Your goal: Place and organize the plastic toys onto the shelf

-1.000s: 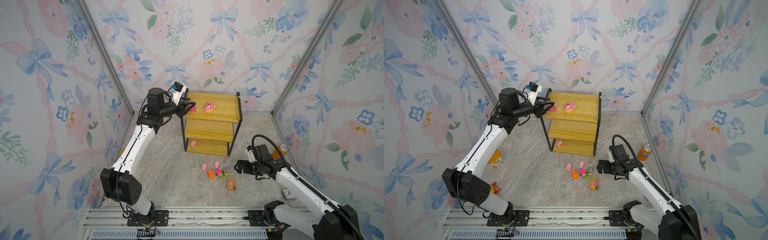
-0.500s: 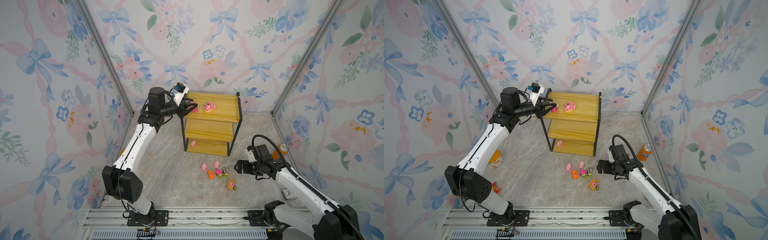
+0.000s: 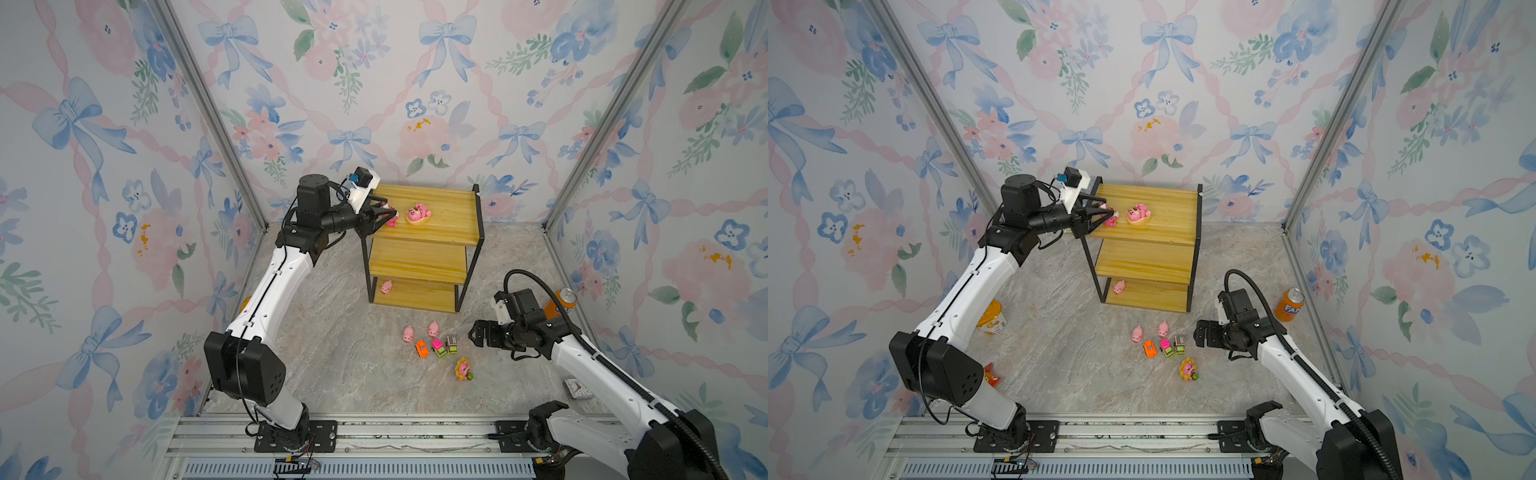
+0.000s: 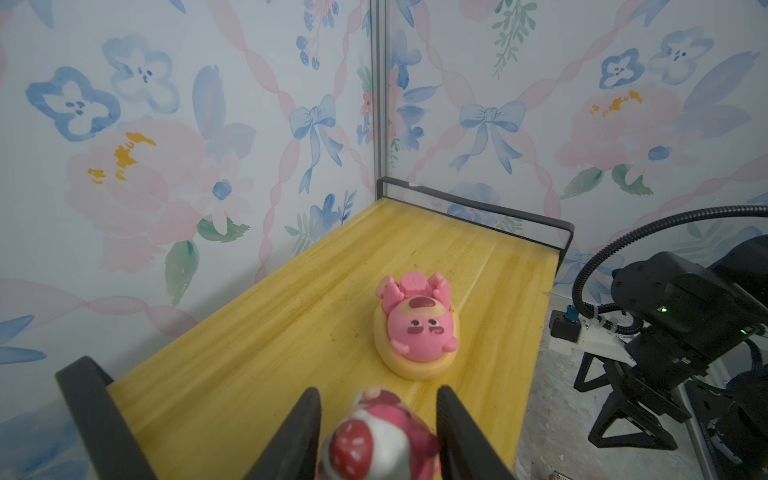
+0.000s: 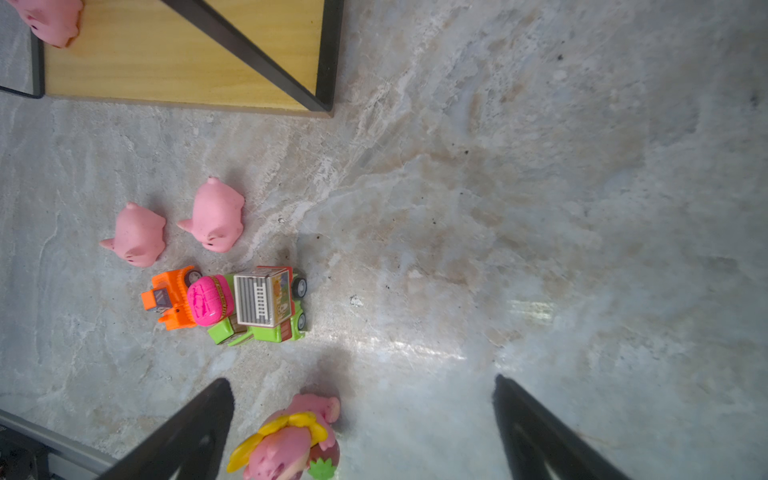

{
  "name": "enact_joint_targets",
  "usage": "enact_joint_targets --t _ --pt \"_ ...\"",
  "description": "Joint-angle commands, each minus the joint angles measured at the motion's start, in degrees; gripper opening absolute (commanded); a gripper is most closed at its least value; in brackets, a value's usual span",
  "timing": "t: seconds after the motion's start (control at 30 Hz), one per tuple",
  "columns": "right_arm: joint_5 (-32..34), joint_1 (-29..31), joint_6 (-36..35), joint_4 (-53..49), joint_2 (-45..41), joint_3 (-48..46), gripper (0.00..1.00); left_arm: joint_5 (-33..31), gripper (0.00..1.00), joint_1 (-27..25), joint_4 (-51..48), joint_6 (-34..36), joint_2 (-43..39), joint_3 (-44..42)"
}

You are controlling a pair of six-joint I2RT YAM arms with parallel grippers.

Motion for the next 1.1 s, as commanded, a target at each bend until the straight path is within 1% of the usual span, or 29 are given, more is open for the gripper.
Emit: enact_joint_targets --t 0.0,0.47,0.57,0.87,0.97,1.07 --pt "0.5 -0.4 -0.3 -0.4 0.4 -0.1 1.0 0.6 0.48 -0.1 0.1 0.7 -0.2 1.2" --pt "0.4 -0.4 -0.2 -0.3 0.0 -0.5 1.0 -2.2 0.49 -0.2 0.2 0.0 -0.1 0.9" --pt "0.4 -0.4 -0.2 -0.3 -0.1 -0.5 1.0 -2.4 0.53 -0.5 0.1 -0.1 0.1 0.8" --pt "0.4 -0.4 -0.2 -0.3 -0.3 -0.5 1.0 -4.1 0.55 -1.9 0.1 0.3 0.6 1.2" --pt "0.3 -0.4 -0.3 -0.3 -0.5 -0.6 0.99 -5.4 0.6 -1.9 0.2 0.4 0.0 1.0" --pt "0.3 -0.4 -0.2 -0.3 -0.5 -0.6 0.99 -6.5 0.62 -1.9 0.1 0.6 -0.8 0.5"
